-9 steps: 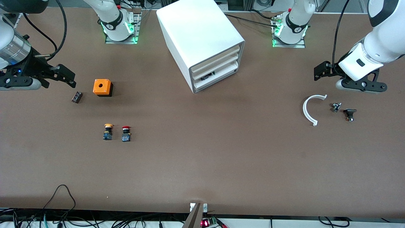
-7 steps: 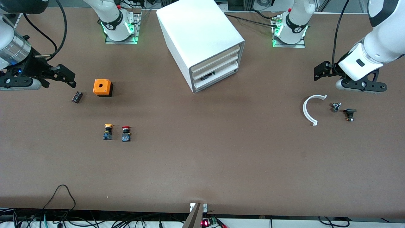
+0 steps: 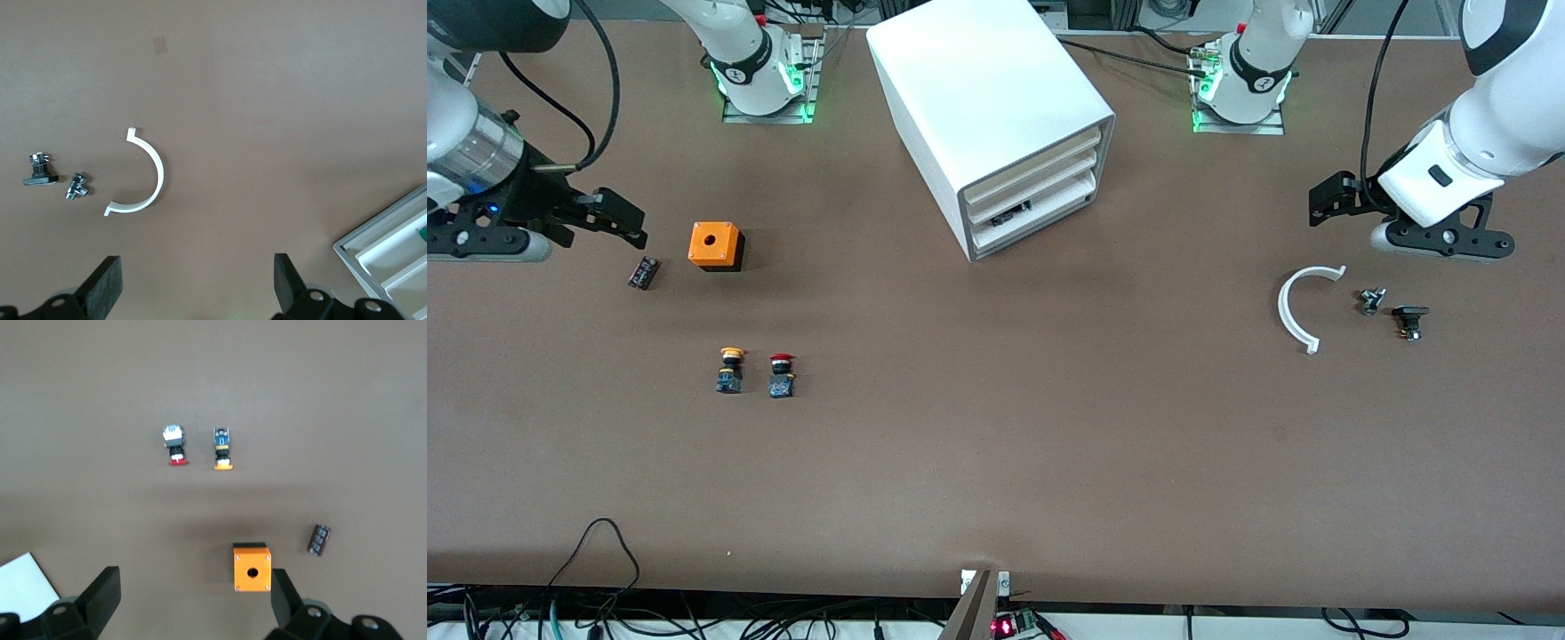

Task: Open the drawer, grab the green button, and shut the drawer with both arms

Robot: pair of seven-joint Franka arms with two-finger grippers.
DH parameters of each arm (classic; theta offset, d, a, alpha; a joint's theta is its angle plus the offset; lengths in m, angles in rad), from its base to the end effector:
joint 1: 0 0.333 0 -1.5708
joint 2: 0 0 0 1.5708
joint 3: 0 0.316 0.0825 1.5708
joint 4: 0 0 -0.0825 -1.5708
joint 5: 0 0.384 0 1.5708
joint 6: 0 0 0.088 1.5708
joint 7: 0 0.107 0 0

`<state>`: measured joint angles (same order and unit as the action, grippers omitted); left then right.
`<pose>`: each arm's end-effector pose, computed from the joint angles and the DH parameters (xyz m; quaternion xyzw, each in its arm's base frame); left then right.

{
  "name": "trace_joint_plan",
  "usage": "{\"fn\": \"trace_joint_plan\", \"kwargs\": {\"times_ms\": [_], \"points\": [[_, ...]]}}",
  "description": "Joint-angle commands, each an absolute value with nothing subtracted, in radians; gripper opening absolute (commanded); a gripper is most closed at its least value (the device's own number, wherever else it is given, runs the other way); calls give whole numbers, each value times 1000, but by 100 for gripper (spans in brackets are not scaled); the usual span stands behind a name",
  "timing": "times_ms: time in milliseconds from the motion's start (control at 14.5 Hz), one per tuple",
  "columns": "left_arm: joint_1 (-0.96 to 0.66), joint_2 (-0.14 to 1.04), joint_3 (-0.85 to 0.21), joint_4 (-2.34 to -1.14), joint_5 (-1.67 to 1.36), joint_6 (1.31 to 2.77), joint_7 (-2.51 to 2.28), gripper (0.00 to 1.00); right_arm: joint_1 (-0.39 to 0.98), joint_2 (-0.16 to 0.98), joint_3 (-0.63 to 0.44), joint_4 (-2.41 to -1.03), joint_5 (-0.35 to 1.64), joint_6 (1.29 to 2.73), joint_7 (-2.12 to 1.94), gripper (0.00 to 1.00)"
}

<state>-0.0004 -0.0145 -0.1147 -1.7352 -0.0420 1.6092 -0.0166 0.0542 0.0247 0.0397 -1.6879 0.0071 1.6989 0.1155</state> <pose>0.5414 -0.0673 0.5583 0.9971 -0.0471 -0.0570 0.0164 0.5661 0.0538 0.5661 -0.9999 0.0113 0.0072 0.0033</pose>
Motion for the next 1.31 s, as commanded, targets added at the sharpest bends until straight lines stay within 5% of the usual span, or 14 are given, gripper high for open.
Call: {"fn": "trace_joint_plan", "kwargs": {"times_ms": [0, 761, 1245], "points": [[-2, -12, -110, -1717, -64, 1572, -15, 100, 46, 49, 51, -1678, 21, 1681, 127, 100], [58, 73, -107, -1721, -466, 1370, 213, 100, 67, 227, 54, -1668, 61, 1841, 50, 100], [112, 206, -107, -1753, -652, 1333, 479, 100, 121, 406, 55, -1459, 90, 1829, 287, 100]]}}
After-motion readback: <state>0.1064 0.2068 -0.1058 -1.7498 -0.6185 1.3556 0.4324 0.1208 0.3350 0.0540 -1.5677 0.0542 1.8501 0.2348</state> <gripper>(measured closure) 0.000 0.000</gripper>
